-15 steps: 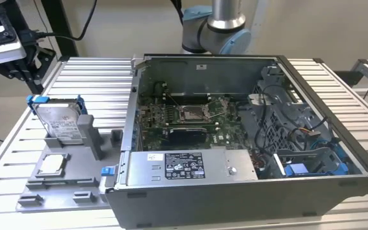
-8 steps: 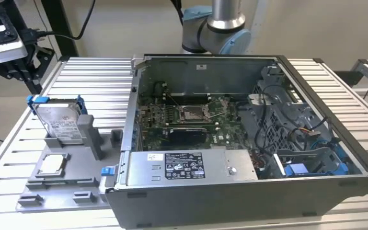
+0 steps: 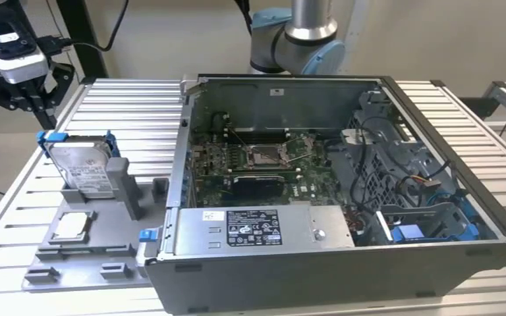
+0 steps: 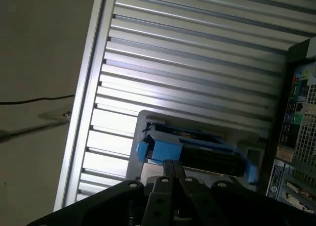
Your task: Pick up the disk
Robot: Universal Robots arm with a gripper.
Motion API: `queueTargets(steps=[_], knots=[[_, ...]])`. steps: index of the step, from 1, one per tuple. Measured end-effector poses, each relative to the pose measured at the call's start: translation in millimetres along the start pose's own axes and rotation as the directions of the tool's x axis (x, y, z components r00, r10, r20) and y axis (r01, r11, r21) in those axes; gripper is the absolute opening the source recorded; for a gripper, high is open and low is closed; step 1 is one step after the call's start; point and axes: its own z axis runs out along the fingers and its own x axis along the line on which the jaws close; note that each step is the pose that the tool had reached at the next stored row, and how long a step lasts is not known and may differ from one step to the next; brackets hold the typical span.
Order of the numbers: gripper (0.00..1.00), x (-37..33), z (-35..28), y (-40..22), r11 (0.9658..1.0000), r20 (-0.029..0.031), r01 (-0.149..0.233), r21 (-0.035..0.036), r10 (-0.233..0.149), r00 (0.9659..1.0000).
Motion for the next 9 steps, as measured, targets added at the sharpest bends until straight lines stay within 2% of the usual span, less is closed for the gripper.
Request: queueTargets(steps=[4, 7, 9], knots=[[0.00, 0.0, 0.0, 0.0, 0.9973, -0.0028, 0.073, -0.0009, -0.073, 0.9973], [0.00, 0.1, 0.0, 0.0, 0.9918, -0.0049, 0.128, -0.0016, -0.128, 0.9918], [0.00, 0.2, 0.0, 0.1, 0.9865, -0.0063, 0.164, -0.0022, -0.164, 0.9865]])
